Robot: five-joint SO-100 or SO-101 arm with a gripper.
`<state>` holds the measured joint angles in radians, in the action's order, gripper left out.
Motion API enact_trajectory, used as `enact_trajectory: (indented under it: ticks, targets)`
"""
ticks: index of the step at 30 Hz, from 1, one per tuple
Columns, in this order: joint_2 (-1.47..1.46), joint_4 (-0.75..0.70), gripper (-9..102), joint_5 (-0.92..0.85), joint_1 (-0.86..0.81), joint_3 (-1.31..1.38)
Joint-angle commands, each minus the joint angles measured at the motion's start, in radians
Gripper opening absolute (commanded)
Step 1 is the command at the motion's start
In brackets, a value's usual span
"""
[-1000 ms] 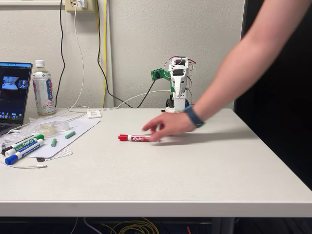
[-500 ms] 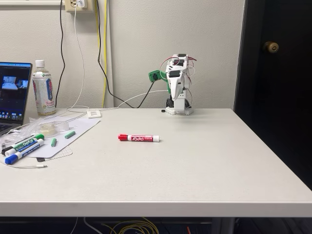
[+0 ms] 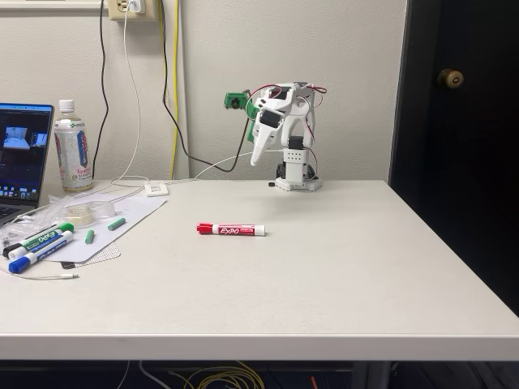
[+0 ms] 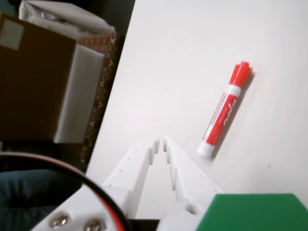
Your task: Pick up the red marker.
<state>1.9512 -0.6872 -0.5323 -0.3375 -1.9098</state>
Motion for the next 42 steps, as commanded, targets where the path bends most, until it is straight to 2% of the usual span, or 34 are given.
enact_trajectory:
  ticks: [1,7,18,24,32,37,40,42]
  targets:
    - [-0.067,-0.055,0,-0.147,-0.038,0.152]
    - [-0.215,-0.206,0,-0.244,-0.037,0.307]
    - [-0.331,-0.264,0,-0.258,-0.028,0.308]
    - [-0.342,-0.276,1,-0.209,0.0,0.308]
    - [-0.373,-0.192,2,-0.084,0.017,0.316]
    - [-0.468,-0.299,4,-0.077,0.0,0.457]
    - [-0.503,-0.313,5,-0.009,-0.011,0.512]
    - [-0.554,-0.383,6,0.009,-0.02,0.591]
